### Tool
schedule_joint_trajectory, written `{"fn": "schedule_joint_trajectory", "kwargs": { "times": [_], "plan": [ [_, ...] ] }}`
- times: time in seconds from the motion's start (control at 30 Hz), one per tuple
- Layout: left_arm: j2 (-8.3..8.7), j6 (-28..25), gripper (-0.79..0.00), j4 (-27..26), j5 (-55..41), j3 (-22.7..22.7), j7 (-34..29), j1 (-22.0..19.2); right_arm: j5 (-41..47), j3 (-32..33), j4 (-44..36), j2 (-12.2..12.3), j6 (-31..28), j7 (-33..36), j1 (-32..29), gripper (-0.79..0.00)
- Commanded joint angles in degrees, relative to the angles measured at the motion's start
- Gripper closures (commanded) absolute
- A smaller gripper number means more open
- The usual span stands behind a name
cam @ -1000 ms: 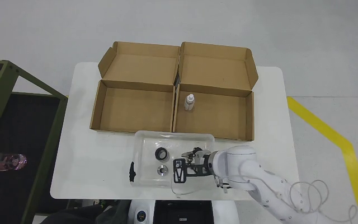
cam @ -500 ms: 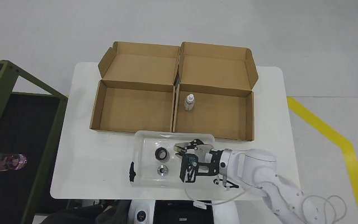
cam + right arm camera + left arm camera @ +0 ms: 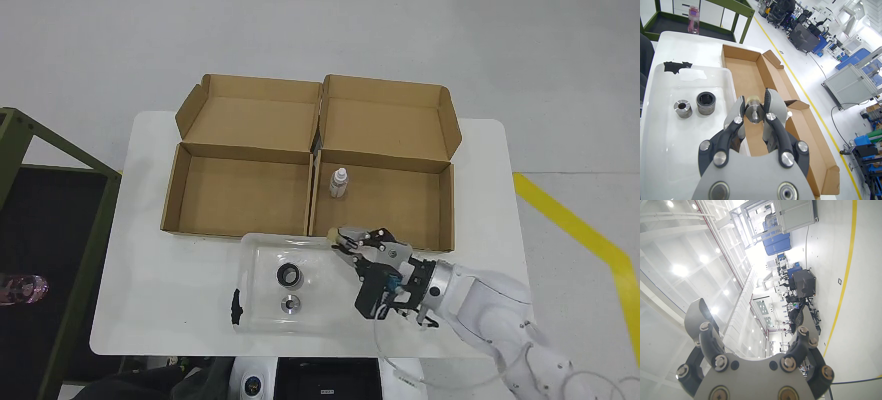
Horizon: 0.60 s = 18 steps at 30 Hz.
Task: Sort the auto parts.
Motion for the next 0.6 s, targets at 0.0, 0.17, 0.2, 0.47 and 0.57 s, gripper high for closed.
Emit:
{"fn": "schedule_joint_trajectory", "kwargs": {
  "times": [0.0, 0.17, 0.2, 0.47, 0.57],
  "plan": [
    [0.0, 0.0, -0.785, 0.0, 0.0, 0.0, 0.0, 0.0, 0.25, 0.91, 0.21, 0.04, 0.31, -0.59, -0.24, 0.0],
    [0.0, 0.0, -0.785, 0.0, 0.0, 0.0, 0.0, 0.0, 1.65, 2.93, 0.95, 0.04, 1.6, -2.14, -0.58, 0.0],
    [0.0, 0.0, -0.785, 0.0, 0.0, 0.0, 0.0, 0.0, 1.59, 3.4, 1.11, 0.03, 2.14, -2.46, -0.57, 0.0],
    [0.0, 0.0, -0.785, 0.0, 0.0, 0.0, 0.0, 0.0, 0.68, 5.62, 2.28, -0.06, 4.72, -3.76, -0.52, 0.0],
    [0.0, 0.0, -0.785, 0.0, 0.0, 0.0, 0.0, 0.0, 1.56, 6.15, 3.19, -0.15, 4.53, -3.18, 0.26, 0.0]
  ]
}}
